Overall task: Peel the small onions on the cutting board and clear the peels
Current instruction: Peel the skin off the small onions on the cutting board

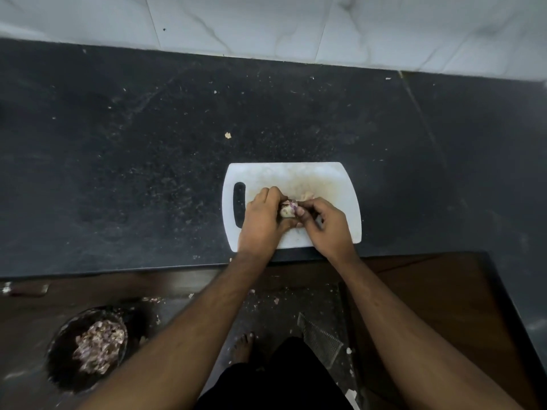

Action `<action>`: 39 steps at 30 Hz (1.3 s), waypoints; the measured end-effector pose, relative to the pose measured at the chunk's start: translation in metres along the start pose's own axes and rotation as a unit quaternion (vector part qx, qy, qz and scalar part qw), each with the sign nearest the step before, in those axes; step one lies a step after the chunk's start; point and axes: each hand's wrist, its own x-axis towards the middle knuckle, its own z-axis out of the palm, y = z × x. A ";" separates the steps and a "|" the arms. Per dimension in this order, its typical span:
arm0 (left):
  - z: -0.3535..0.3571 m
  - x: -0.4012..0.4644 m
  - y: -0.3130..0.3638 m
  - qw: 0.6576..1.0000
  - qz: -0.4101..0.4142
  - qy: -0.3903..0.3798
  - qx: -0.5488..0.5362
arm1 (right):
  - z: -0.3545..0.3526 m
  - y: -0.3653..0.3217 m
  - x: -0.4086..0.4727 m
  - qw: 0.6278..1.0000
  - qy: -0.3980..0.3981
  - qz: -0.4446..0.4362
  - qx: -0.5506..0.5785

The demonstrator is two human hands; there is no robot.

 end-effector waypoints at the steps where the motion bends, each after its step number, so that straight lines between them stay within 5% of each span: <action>1: 0.000 0.000 0.000 1.000 -0.005 0.004 0.008 | 0.000 0.000 0.000 1.000 0.000 -0.002 -0.002; 22: 0.001 0.004 -0.012 1.000 0.011 -0.006 0.022 | 0.009 0.005 0.002 0.996 0.066 0.043 -0.031; 34: -0.004 0.004 -0.012 0.999 0.006 -0.020 -0.028 | 0.010 0.003 0.014 0.972 0.188 0.140 0.023; 39: -0.004 0.005 -0.010 0.999 0.004 -0.023 -0.035 | 0.012 0.003 0.008 0.989 0.106 0.045 -0.092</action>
